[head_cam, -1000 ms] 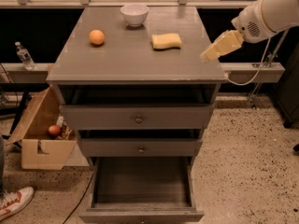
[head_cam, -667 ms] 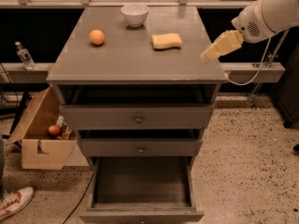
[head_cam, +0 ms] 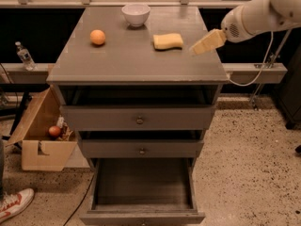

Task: Place sponge into bottom drawer

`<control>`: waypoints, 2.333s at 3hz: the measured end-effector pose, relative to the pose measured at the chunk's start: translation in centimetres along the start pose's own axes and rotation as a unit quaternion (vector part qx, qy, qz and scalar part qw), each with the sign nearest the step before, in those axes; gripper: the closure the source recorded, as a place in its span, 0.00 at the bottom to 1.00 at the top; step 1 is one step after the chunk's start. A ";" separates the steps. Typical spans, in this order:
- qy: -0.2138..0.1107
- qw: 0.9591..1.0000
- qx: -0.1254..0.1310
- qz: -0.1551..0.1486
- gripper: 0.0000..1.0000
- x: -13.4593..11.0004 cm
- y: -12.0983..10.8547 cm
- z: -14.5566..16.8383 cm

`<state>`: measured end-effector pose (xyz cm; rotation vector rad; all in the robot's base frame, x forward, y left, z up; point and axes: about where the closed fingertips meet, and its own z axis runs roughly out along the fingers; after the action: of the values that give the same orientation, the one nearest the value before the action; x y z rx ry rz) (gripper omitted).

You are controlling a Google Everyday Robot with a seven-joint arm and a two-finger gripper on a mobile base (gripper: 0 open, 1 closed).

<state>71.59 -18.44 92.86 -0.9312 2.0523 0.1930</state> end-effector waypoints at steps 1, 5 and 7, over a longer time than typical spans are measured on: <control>-0.021 0.999 0.004 0.032 0.00 -1.4 -2.6 7.0; -0.052 0.994 -0.024 0.095 0.00 -3.5 -2.4 17.7; -0.067 0.992 -0.042 0.096 0.39 -4.4 -0.4 19.4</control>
Offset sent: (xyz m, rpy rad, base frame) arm 0.1398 0.0437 -0.0483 0.1728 -0.0228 -0.0726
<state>85.86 -7.69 84.08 -0.7487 2.0199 0.4368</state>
